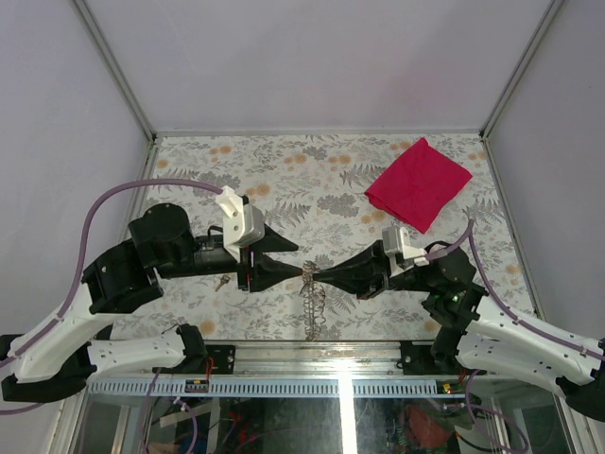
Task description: Put the keys on the keyring
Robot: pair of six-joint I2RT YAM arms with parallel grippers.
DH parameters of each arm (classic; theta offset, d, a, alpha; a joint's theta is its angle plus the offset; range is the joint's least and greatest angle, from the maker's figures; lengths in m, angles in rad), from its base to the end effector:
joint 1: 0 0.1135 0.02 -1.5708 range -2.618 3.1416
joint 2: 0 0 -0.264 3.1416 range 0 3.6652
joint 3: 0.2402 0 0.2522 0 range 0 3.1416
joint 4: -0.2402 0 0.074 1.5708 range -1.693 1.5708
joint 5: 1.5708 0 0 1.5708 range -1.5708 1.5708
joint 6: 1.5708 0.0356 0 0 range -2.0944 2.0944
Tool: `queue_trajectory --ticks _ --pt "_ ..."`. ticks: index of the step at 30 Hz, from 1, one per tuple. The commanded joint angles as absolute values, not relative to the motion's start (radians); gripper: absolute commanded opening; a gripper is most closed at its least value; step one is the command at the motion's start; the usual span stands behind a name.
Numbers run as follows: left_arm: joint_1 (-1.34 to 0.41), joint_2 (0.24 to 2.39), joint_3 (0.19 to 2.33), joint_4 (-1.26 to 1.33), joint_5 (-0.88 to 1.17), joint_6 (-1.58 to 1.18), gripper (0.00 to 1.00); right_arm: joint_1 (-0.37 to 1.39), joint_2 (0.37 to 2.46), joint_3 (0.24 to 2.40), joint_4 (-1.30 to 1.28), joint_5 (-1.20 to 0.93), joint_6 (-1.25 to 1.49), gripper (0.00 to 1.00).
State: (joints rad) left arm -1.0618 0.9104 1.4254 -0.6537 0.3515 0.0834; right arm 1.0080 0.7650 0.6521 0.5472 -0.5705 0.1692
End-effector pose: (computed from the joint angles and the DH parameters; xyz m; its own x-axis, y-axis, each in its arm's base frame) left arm 0.0615 -0.1353 0.4800 0.0150 0.1336 -0.9909 0.9882 0.1491 0.0351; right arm 0.0766 0.1574 0.3721 0.0574 0.3566 -0.9325 -0.9971 -0.0257 -0.0712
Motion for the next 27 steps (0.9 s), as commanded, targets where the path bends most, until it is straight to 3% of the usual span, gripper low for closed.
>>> queue_trajectory --ticks 1,6,13,23,27 --pt "-1.07 0.898 1.369 -0.479 0.37 0.022 0.45 1.012 0.739 0.641 0.843 -0.576 0.218 0.0" --pt "-1.069 0.875 1.331 -0.405 0.37 0.012 0.48 1.012 0.751 0.654 0.87 -0.577 0.182 0.0" --pt "-1.07 0.819 1.291 -0.381 0.331 0.006 0.48 1.011 0.695 0.775 0.43 -0.482 -0.153 0.0" --pt "-1.07 0.784 1.232 -0.348 0.309 0.004 0.49 1.011 0.638 0.759 0.285 -0.68 -0.656 0.0" --pt "-1.07 0.783 1.216 -0.341 0.307 0.012 0.54 1.011 0.646 0.776 0.218 -0.731 -0.832 0.0"
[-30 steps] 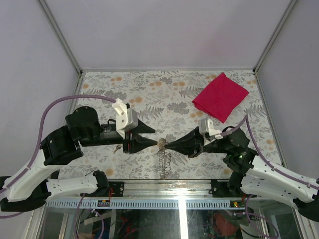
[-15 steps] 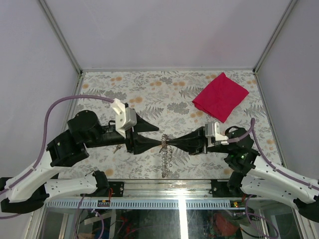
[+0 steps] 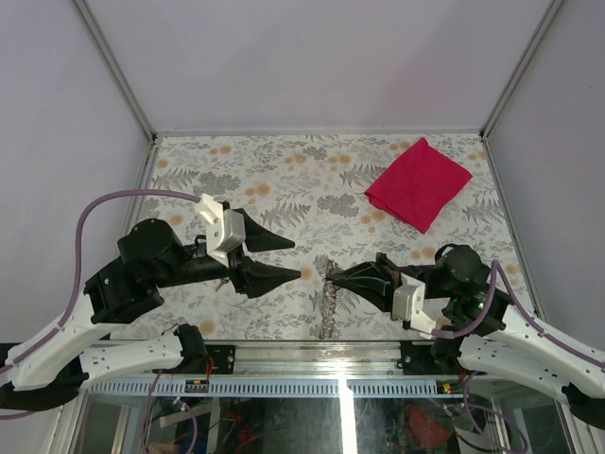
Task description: Put the keys on the keyring
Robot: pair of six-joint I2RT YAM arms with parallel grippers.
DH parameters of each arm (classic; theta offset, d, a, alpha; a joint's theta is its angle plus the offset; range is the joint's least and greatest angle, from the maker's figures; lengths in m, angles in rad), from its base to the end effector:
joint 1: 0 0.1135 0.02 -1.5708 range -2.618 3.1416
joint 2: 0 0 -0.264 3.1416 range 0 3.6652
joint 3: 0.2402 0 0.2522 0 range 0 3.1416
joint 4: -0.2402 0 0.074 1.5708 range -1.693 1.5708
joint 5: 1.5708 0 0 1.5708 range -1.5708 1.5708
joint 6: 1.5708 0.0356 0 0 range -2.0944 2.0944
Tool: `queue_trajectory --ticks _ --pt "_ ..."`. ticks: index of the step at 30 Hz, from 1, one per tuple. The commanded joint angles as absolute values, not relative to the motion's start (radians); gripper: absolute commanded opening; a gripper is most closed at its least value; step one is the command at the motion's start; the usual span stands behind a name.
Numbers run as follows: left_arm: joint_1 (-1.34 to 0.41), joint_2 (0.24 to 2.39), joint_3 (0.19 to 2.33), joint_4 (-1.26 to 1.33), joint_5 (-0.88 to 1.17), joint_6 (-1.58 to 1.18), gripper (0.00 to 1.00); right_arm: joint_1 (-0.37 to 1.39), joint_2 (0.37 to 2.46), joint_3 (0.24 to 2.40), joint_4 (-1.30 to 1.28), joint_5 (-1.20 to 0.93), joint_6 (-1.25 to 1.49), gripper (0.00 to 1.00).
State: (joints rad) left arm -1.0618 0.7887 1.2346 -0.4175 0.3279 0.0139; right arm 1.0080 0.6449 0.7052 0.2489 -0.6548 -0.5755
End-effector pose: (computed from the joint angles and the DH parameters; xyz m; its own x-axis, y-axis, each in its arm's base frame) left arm 0.0566 -0.1250 0.4636 0.0275 -0.0223 -0.9994 0.9833 0.1805 0.0230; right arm 0.0603 0.1362 0.3780 0.6698 0.2526 -0.6983 -0.7341 0.0835 -0.6739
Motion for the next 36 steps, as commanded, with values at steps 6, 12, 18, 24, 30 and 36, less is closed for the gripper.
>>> queue_trajectory --ticks 6,12,18,24,30,36 --pt "-1.07 0.768 1.186 -0.315 0.303 0.027 0.58 1.012 0.661 0.79 0.199 -0.766 -0.968 0.0" --pt "-1.07 0.75 1.16 -0.296 0.292 0.034 0.6 1.012 0.677 0.792 0.263 -0.809 -0.938 0.0" --pt "-1.071 0.726 1.135 -0.27 0.294 0.032 0.65 1.011 0.702 0.763 0.43 -0.85 -0.812 0.0" --pt "-1.071 0.702 1.119 -0.256 0.328 0.034 0.51 1.012 0.733 0.731 0.599 -0.866 -0.684 0.0" --pt "-1.069 0.691 1.1 -0.216 0.373 0.019 0.42 1.011 0.776 0.688 0.841 -0.839 -0.448 0.0" --pt "-1.069 0.7 1.095 -0.158 0.403 0.007 0.41 1.012 0.827 0.671 1.014 -0.745 -0.155 0.0"
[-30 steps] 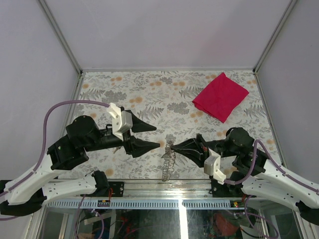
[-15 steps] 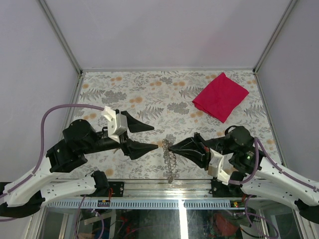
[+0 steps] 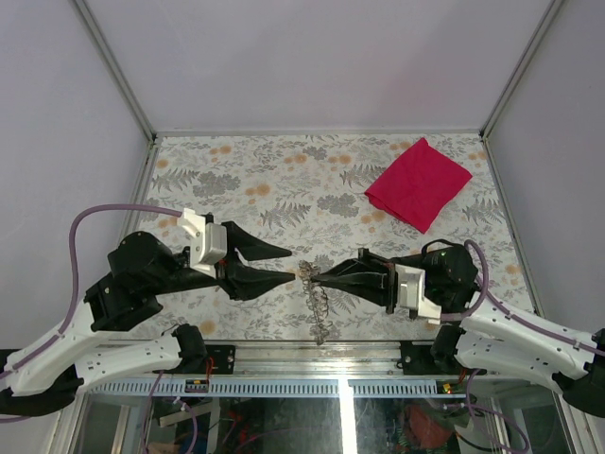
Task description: Put the keys on the keyring
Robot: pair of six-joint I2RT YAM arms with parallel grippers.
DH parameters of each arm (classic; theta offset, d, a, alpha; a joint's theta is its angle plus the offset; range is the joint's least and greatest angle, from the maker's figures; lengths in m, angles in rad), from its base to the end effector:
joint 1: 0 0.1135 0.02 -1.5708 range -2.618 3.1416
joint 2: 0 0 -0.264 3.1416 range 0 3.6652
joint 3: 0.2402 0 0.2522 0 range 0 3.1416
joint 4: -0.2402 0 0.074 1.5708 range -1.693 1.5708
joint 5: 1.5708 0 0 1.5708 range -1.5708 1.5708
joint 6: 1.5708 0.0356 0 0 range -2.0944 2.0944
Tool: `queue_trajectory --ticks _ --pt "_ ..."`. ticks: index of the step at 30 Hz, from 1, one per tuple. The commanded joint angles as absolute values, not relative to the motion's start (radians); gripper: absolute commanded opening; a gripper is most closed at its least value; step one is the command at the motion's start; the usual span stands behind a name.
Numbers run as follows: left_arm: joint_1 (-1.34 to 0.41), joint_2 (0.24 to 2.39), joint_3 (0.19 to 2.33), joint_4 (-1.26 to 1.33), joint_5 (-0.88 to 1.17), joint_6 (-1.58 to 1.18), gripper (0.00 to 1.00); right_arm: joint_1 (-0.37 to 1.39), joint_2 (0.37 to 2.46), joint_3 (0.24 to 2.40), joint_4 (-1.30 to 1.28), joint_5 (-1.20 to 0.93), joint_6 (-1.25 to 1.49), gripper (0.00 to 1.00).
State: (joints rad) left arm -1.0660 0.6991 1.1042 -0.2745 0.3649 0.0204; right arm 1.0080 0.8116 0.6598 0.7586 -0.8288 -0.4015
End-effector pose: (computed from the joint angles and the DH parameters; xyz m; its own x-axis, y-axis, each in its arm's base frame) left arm 0.0497 -0.1162 0.4490 0.0831 -0.1111 -0.9903 0.9873 0.1444 0.0667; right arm 0.0685 0.1578 0.3832 0.6297 0.5032 -0.5919 -0.7046 0.0490 -0.7079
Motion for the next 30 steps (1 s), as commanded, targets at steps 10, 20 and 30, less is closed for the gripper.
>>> queue_trajectory --ticks 10,20,30 --pt "-1.07 0.713 1.096 -0.107 0.442 -0.017 0.38 1.011 0.857 0.671 1.102 -0.554 0.196 0.0" --pt "-1.069 0.763 1.104 -0.064 0.448 -0.031 0.36 1.011 0.864 0.688 1.079 -0.565 0.225 0.0" --pt "-1.07 0.805 1.117 -0.055 0.466 -0.037 0.26 1.012 0.857 0.691 1.055 -0.597 0.209 0.0"
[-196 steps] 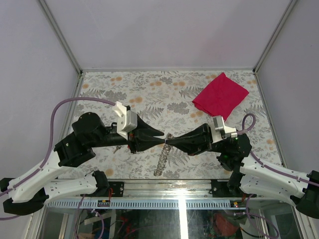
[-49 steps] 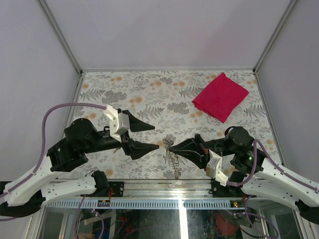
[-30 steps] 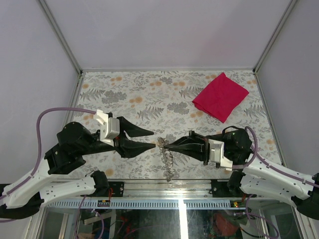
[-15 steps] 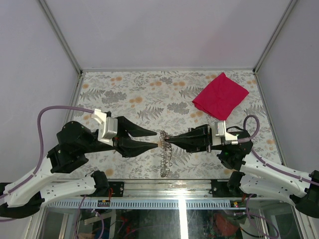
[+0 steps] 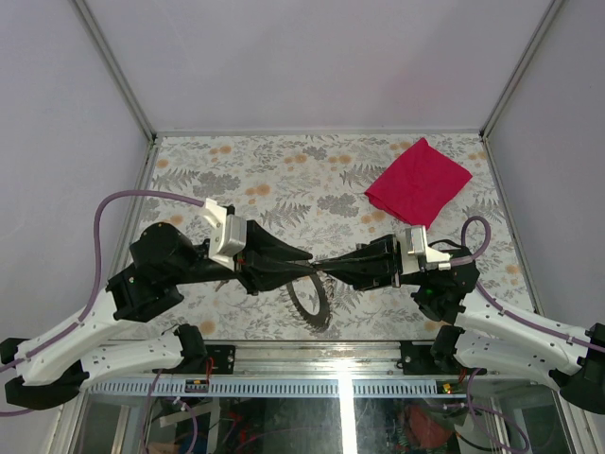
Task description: Put the keys on the keyring
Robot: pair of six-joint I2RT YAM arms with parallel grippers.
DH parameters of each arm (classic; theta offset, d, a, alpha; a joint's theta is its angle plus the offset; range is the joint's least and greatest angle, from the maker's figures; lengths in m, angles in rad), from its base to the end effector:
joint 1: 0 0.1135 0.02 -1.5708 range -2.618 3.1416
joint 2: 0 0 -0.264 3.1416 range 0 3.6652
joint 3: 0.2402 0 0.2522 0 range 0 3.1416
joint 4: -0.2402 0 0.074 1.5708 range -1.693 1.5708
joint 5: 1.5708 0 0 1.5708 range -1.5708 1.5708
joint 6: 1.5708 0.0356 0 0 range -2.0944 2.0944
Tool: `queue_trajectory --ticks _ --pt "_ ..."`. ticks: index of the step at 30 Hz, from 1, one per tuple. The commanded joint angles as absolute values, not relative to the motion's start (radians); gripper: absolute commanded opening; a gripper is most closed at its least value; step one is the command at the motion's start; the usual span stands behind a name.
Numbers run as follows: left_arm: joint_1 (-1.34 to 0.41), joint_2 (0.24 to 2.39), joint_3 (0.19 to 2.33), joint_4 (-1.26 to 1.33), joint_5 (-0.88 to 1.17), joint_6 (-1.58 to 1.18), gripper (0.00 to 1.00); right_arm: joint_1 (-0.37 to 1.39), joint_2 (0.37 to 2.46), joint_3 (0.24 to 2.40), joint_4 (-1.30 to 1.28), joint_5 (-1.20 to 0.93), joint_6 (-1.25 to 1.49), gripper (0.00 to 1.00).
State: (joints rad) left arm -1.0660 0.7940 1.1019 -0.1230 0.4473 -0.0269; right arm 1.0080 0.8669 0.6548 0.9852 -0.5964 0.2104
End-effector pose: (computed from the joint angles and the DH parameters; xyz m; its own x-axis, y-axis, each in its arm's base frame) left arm 0.0612 -0.1427 0.4527 0.0621 -0.1626 -0.9847 0.9968 0.0596 0.0531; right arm 0.0766 0.1589 0.3941 0.1734 0.5988 -0.7819 -0.9719 -0.0242 -0.2341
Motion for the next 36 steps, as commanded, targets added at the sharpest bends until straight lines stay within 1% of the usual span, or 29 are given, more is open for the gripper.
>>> queue_trajectory --ticks 1,4,8,12,17,19,21,23,27,30,36 --pt "-1.069 0.809 1.119 -0.056 0.465 -0.037 0.25 1.011 0.857 0.691 1.054 -0.597 0.208 0.0" --pt "-1.07 0.816 1.121 -0.056 0.464 -0.037 0.19 1.012 0.859 0.692 1.053 -0.603 0.205 0.0" --pt "-1.071 0.823 1.123 -0.058 0.463 -0.039 0.15 1.011 0.857 0.693 1.046 -0.612 0.2 0.0" --pt "-1.069 0.825 1.13 -0.069 0.463 -0.04 0.18 1.011 0.849 0.69 1.034 -0.611 0.189 0.0" --pt "-1.07 0.804 1.133 -0.07 0.438 -0.053 0.19 1.011 0.84 0.686 1.016 -0.609 0.17 0.0" --pt "-1.07 0.796 1.132 -0.069 0.424 -0.058 0.22 1.011 0.838 0.685 1.015 -0.609 0.167 0.0" --pt "-1.07 0.79 1.13 -0.068 0.418 -0.063 0.28 1.011 0.84 0.684 1.018 -0.609 0.164 0.0" --pt "-1.071 0.787 1.127 -0.068 0.413 -0.064 0.29 1.011 0.841 0.684 1.021 -0.61 0.166 0.0" --pt "-1.07 0.785 1.119 -0.068 0.403 -0.069 0.29 1.012 0.841 0.683 1.023 -0.611 0.164 0.0" --pt "-1.07 0.786 1.11 -0.067 0.396 -0.068 0.26 1.011 0.84 0.684 1.023 -0.612 0.166 0.0" --pt "-1.069 0.804 1.109 -0.09 0.406 -0.065 0.24 1.012 0.838 0.684 1.019 -0.611 0.163 0.0"
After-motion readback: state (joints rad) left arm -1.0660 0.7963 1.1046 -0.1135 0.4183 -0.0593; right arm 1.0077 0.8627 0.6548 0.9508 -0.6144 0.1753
